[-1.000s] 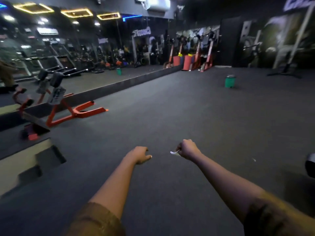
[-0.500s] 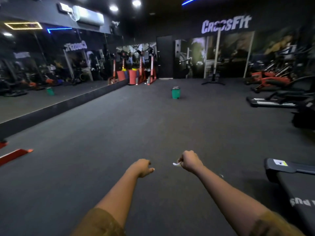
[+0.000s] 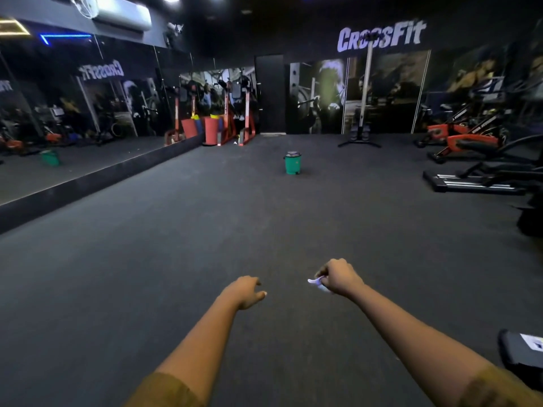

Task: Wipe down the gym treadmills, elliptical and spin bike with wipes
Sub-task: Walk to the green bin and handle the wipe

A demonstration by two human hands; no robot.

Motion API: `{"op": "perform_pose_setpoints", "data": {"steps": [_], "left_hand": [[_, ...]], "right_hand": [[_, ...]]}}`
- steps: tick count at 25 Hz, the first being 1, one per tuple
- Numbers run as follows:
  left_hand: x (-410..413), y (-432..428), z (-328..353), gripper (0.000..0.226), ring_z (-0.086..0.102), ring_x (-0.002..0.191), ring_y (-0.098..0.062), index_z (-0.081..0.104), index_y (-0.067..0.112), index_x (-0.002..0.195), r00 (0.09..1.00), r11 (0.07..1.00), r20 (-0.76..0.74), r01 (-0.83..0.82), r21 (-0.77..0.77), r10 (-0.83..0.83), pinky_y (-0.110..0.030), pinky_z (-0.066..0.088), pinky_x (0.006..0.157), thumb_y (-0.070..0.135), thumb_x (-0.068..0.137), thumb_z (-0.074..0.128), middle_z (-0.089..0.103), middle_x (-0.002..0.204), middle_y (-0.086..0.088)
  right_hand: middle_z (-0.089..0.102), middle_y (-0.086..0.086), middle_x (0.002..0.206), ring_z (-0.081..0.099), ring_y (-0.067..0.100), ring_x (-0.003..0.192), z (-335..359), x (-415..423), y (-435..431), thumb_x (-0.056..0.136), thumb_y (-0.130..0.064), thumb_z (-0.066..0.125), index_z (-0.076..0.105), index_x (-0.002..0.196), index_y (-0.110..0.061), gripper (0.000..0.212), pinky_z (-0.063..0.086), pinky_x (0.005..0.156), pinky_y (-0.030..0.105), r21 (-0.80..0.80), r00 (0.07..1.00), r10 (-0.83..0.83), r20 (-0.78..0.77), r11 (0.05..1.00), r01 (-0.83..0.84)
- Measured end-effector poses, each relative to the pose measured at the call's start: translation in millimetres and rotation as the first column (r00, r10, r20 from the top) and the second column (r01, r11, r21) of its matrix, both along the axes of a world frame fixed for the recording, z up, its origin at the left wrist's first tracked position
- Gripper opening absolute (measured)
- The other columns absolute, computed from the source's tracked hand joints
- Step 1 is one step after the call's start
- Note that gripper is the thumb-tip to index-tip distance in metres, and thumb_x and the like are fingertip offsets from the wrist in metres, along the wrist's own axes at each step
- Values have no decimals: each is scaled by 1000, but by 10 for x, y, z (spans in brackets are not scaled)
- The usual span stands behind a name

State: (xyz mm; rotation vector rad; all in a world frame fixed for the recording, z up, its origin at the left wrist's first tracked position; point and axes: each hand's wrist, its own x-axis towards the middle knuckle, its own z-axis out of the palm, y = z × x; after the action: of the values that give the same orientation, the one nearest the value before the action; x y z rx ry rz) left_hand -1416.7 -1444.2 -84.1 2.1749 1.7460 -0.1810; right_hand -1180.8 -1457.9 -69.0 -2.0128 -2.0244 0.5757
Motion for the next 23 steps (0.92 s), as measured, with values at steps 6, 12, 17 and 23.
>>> {"op": "perform_pose_setpoints", "data": {"steps": [6, 12, 17, 23], "left_hand": [[-32, 2206, 15, 52, 39, 132, -27, 39, 7, 141, 999, 1000, 25, 20, -13, -19, -36, 34, 107, 37, 99, 43, 41, 145, -13], [146, 4340, 48, 53, 38, 133, -28, 36, 7, 143, 997, 996, 5, 73, -48, -73, -38, 33, 108, 36, 99, 43, 38, 147, -13], [482, 6295, -164, 53, 37, 134, -28, 35, 8, 143, 993, 992, 2, 117, -52, -118, -39, 32, 109, 37, 99, 43, 36, 148, -13], [829, 8508, -65, 54, 37, 134, -28, 34, 8, 144, 996, 994, 38, 81, -75, -78, -39, 32, 109, 37, 99, 44, 36, 149, -13]], "right_hand": [[72, 11, 88, 65, 16, 89, 65, -79, 2064, 81, -20, 63, 76, 90, -15, 17, 38, 61, 20, 0, 990, -41, -133, 999, 41], [72, 12, 83, 60, 10, 77, 112, 145, 4014, 80, -23, 65, 76, 87, -13, 16, 35, 58, 19, -6, 971, -130, -202, 991, 132], [72, 10, 86, 66, 18, 86, -162, 472, 5849, 79, -22, 65, 76, 86, -12, 16, 39, 62, 20, -11, 959, -163, -231, 986, 165], [68, 6, 70, 61, 12, 66, -70, 739, 8140, 78, -23, 68, 67, 54, -24, 24, 39, 56, 21, -20, 961, -148, -232, 989, 148]]}}
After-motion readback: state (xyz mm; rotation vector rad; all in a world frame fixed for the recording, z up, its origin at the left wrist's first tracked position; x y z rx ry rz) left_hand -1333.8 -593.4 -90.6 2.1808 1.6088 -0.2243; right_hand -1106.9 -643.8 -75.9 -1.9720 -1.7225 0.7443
